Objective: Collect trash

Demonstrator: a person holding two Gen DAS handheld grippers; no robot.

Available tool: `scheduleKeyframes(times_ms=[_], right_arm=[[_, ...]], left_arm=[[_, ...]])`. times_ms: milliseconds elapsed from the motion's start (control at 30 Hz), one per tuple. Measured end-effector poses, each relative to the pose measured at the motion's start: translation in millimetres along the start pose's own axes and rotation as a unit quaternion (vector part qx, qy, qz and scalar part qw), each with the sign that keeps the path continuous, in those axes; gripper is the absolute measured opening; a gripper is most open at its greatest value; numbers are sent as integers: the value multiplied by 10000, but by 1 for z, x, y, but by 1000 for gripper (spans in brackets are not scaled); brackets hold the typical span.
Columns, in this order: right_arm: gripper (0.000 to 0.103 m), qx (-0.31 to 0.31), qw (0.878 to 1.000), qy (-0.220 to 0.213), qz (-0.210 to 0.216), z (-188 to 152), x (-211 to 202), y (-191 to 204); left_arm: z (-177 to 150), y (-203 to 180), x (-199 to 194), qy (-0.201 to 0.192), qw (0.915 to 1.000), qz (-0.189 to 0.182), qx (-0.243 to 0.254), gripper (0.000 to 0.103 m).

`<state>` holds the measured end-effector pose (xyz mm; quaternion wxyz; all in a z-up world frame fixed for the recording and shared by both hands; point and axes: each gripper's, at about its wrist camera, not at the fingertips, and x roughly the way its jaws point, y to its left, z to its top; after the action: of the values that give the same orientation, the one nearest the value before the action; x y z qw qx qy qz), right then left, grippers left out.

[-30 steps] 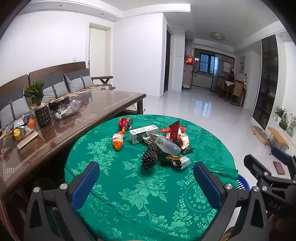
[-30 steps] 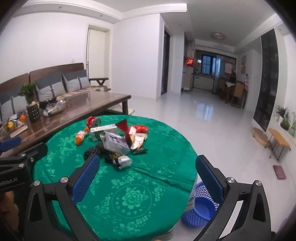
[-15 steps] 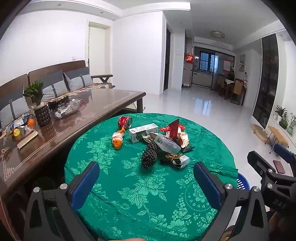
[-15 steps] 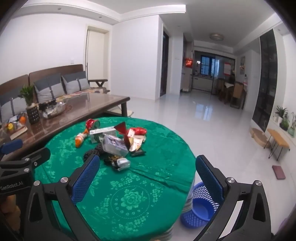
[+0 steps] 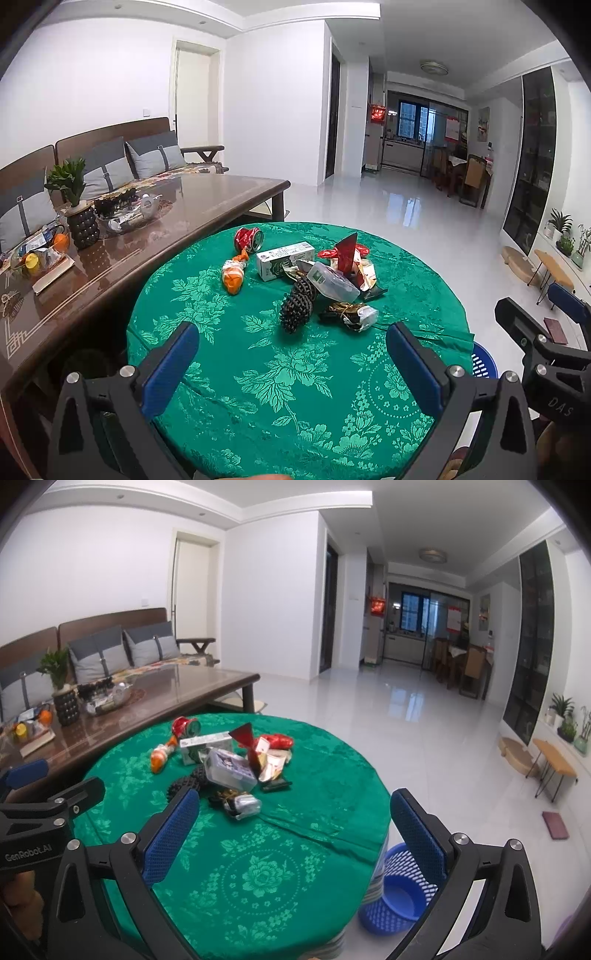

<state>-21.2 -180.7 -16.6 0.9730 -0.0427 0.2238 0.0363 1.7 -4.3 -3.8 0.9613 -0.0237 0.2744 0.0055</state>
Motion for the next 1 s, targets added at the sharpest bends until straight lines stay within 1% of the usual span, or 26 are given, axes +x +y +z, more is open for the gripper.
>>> scheduleKeyframes(times_ms=[367,1000], right_arm=[[103,18,10000,1,-34,-4,2,-3],[103,40,10000,-36,-68,0,-4,-8]], left_arm=[[1,1,-1,2,10000,4,-3,103],[2,-1,-4,-37,10000,-9,41,103]])
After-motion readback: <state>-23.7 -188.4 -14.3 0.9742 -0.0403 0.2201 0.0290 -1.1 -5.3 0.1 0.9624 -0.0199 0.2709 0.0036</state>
